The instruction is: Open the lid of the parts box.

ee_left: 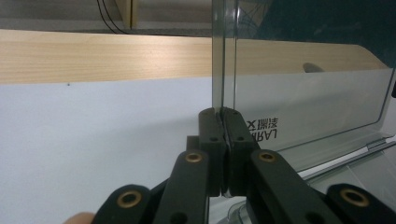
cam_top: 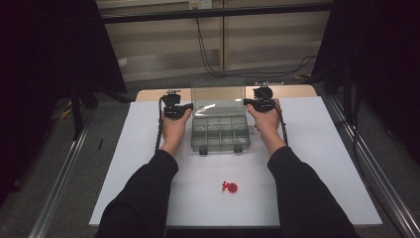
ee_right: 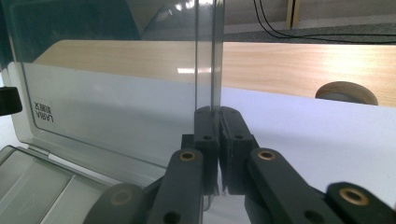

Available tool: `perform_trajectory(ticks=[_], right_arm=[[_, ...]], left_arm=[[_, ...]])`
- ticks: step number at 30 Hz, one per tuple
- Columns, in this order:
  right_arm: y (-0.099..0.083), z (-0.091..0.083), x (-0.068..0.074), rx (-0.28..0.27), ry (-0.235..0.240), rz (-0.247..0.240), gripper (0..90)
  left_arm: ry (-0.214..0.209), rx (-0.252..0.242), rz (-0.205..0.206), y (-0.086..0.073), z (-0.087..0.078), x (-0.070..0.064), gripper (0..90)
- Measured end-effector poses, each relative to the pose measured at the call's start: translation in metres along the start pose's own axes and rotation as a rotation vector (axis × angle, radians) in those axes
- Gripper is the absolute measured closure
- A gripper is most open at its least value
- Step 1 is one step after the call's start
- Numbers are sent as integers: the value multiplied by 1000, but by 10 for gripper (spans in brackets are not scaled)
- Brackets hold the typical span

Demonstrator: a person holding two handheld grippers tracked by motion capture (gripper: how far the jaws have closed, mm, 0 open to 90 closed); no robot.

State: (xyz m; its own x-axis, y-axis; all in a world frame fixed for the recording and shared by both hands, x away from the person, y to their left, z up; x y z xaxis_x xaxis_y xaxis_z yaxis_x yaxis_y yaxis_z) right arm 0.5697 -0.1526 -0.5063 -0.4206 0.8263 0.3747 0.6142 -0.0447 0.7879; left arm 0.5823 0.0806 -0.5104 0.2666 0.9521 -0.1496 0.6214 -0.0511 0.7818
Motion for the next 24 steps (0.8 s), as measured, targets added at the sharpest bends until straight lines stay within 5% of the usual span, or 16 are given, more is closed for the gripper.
perform_trajectory(ticks=[16, 24], right_arm=[[-7, 9, -10, 20, 3, 36, 870], [-9, 5, -11, 47, 17, 16, 890]], left_arm=[[-4, 31, -20, -4, 12, 1, 888], [-3, 37, -13, -6, 14, 2, 887]])
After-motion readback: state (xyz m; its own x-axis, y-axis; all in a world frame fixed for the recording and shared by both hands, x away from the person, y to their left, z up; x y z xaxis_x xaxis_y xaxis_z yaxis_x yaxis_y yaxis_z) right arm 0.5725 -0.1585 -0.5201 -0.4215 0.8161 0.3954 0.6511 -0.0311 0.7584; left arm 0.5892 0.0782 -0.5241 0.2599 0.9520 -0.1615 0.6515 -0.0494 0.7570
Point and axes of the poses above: each handheld gripper's, and its own axes: z roughly forward along the jaws, y roughly out of its top, x roughly to its left, the point moved 10 cm from there along z, roughly forward along the jaws, and after that the axes turned 13 degrees about y, right-handed, at the moved point
